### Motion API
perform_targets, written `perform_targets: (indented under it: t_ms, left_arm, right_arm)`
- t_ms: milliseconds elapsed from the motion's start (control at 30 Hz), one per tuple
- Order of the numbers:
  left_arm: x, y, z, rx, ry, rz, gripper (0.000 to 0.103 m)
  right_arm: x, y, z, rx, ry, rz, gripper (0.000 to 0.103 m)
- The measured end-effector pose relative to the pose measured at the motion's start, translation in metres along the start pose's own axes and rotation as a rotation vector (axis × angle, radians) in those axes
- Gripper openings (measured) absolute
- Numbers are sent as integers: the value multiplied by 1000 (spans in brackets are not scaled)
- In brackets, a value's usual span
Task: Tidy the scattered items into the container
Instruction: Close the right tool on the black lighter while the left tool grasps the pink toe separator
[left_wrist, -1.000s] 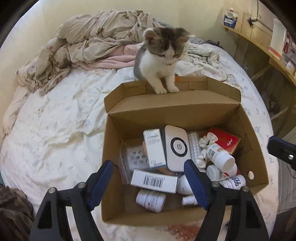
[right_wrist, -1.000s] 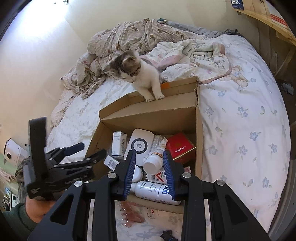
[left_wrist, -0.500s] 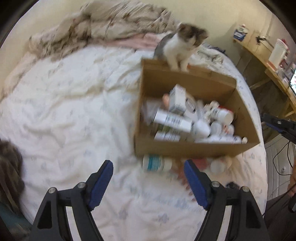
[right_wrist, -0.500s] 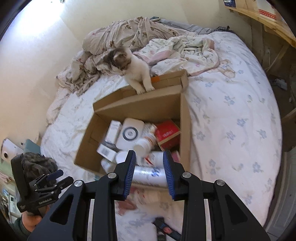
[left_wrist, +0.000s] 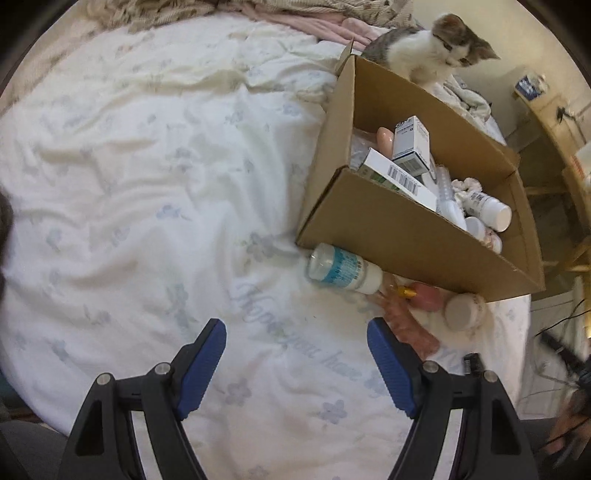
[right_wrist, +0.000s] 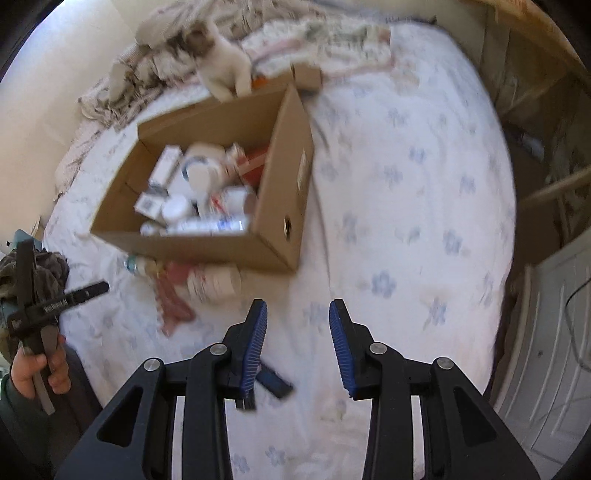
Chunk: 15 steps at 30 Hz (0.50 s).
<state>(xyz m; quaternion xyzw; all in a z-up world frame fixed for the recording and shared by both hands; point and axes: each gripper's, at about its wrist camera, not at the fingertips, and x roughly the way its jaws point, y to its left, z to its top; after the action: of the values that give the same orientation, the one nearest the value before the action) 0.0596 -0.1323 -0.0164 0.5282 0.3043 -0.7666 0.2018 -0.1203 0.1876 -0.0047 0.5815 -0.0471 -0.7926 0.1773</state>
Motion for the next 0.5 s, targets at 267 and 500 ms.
perform_targets:
  t_ms: [267, 500]
  left_arm:
    - [3, 2, 0, -24, 19, -23, 79]
    - [16, 2, -4, -1, 70, 13, 79]
  right_arm:
    - [48, 41, -22, -202, 186, 0, 39]
    - [79, 56, -26, -273, 252, -16, 38]
